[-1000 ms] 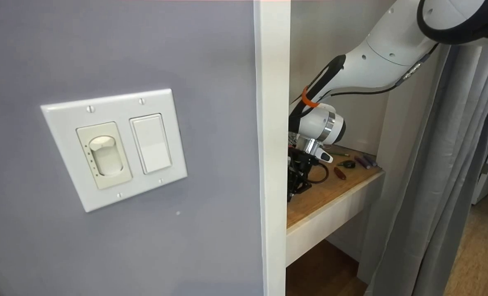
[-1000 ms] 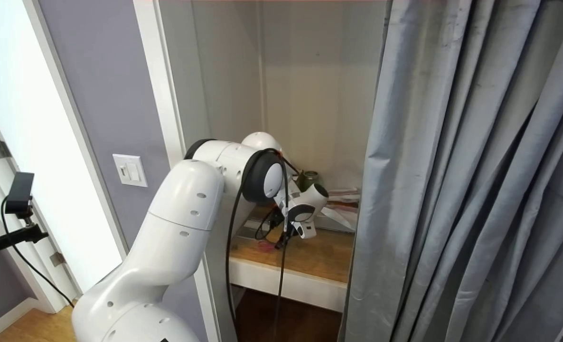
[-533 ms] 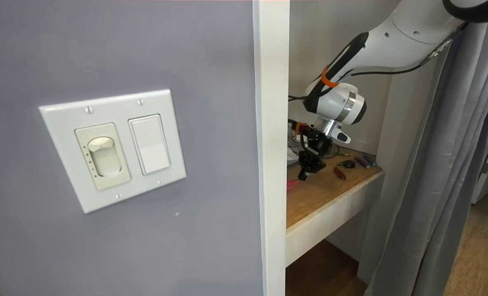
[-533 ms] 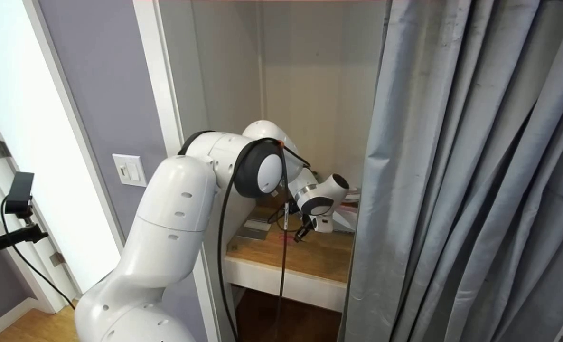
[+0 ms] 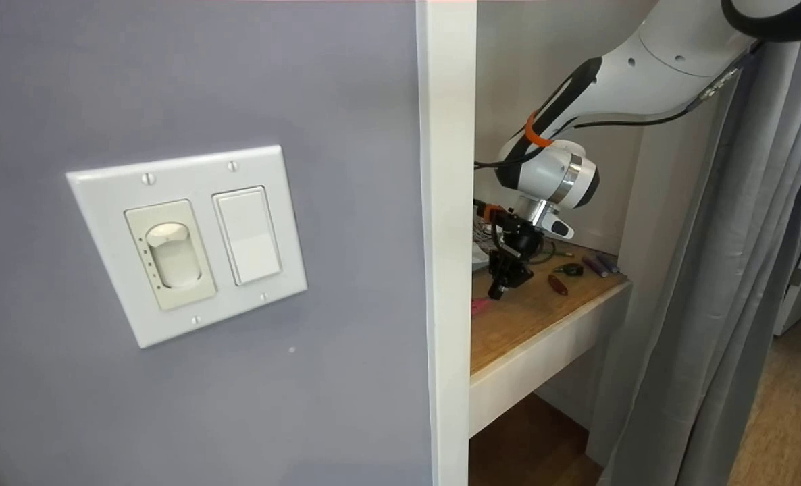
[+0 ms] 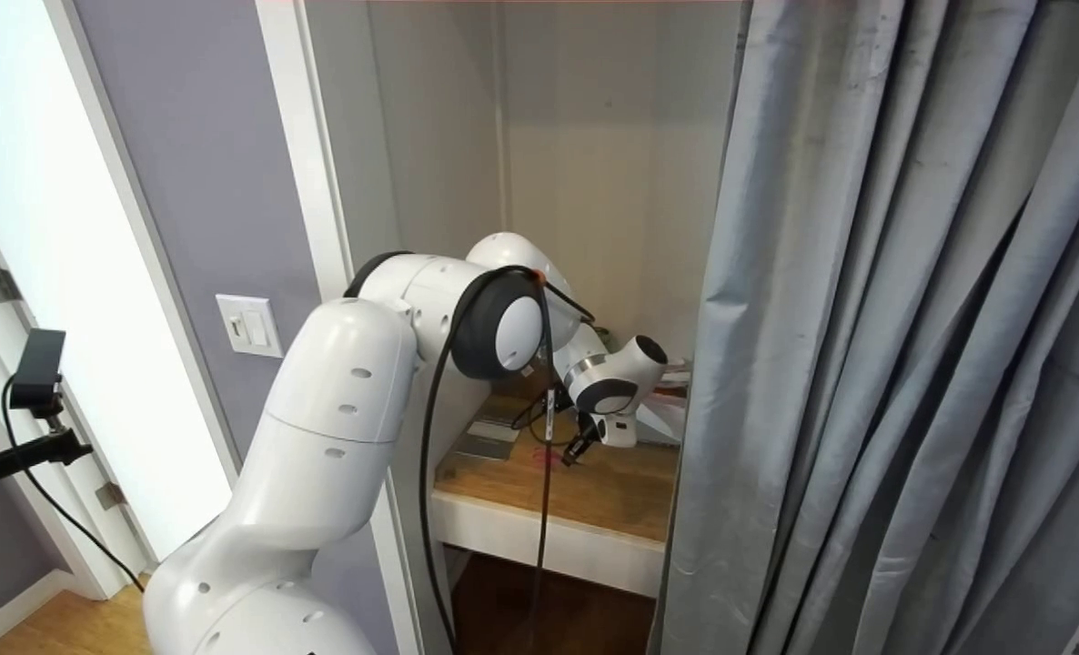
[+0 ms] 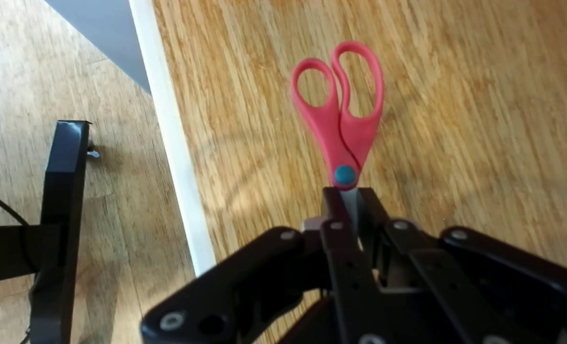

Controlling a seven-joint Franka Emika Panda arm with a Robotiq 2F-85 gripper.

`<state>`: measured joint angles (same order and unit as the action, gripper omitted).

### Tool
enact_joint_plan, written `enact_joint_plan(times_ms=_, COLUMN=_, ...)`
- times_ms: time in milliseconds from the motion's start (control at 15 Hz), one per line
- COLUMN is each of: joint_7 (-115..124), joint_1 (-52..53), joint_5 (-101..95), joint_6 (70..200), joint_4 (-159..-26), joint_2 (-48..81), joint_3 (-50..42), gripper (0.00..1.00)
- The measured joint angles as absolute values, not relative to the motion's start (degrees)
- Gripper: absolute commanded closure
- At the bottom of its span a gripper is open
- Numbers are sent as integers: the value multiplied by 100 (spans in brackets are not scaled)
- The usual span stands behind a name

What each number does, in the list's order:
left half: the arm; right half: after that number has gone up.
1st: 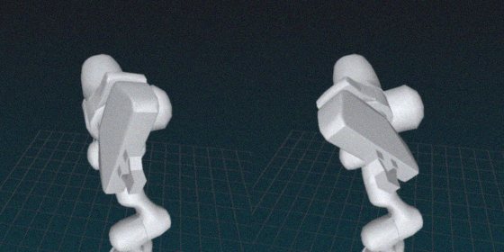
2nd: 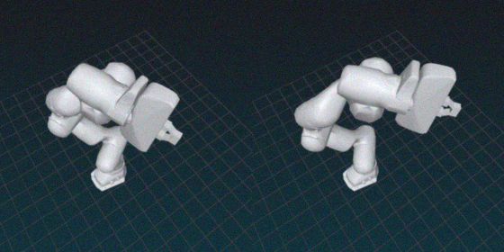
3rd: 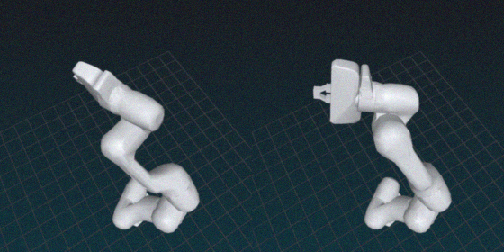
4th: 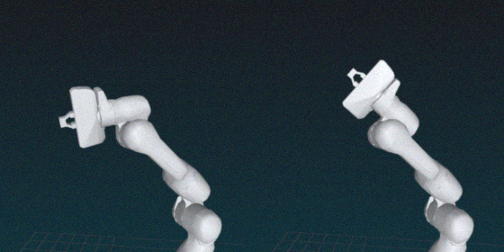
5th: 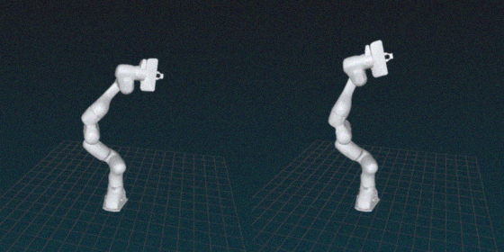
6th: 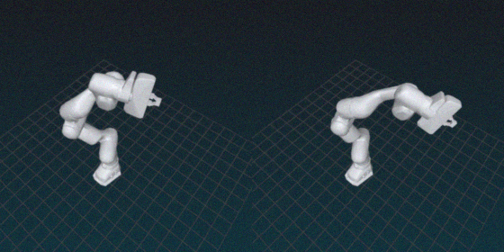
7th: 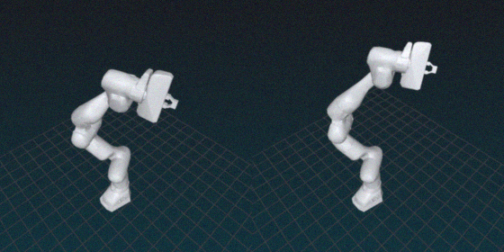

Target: Put the scissors on the coaster

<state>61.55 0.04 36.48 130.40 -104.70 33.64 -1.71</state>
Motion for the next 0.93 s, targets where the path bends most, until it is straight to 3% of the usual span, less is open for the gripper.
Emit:
enact_joint_plan(times_ms=733, joint_7=6344, joint_1=155, joint_5=4048, joint_6=13031, joint_4=-9467, joint_2=3941, joint_3=154, gripper=97)
enact_joint_plan(times_ms=800, joint_7=6338, joint_1=240, joint_5=4047, joint_6=13073, joint_4=-9409, joint_2=4019, joint_3=180, gripper=89)
enact_joint_plan(times_ms=933, joint_7=6136, joint_1=375, joint_5=4043, joint_6=13251, joint_4=-9377, joint_2=4116, joint_3=296, gripper=89)
